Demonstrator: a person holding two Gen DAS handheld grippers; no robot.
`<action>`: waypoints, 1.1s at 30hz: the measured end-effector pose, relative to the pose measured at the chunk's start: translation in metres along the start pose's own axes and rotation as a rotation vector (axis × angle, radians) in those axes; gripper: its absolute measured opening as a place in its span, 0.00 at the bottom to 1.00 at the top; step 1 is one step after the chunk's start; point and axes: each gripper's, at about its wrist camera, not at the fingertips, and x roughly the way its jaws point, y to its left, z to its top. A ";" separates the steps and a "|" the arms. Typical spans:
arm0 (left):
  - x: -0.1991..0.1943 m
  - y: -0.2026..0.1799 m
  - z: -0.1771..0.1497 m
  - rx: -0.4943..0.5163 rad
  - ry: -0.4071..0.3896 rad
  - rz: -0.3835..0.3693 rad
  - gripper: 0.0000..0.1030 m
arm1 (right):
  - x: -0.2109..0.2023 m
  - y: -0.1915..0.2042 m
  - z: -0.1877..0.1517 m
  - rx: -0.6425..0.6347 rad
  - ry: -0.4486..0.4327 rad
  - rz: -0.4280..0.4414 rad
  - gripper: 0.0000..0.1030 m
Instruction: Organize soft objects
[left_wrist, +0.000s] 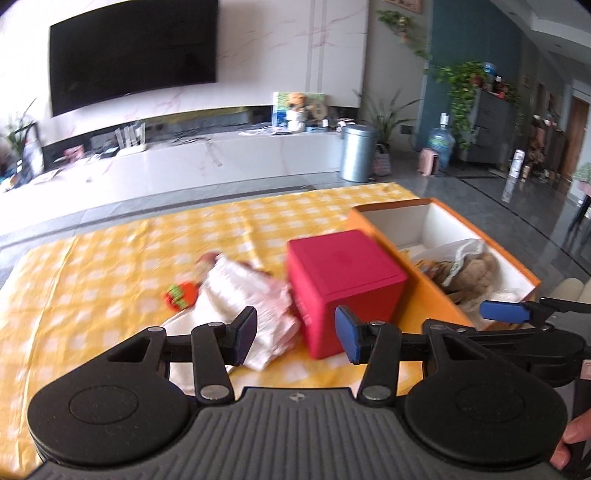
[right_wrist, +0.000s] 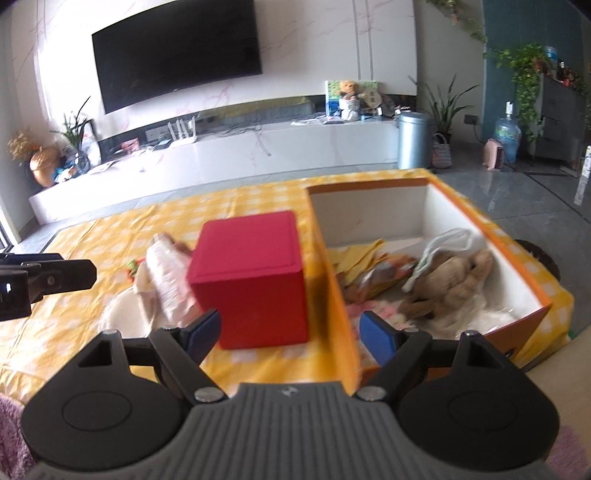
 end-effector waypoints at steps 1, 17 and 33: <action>-0.001 0.008 -0.005 -0.014 0.010 0.020 0.55 | 0.003 0.005 -0.002 -0.007 0.008 0.011 0.79; 0.010 0.084 -0.042 -0.099 0.129 0.069 0.55 | 0.054 0.093 -0.021 -0.224 0.072 0.152 0.74; 0.106 0.077 -0.014 -0.026 0.160 -0.052 0.59 | 0.134 0.137 -0.021 -0.436 0.141 0.202 0.46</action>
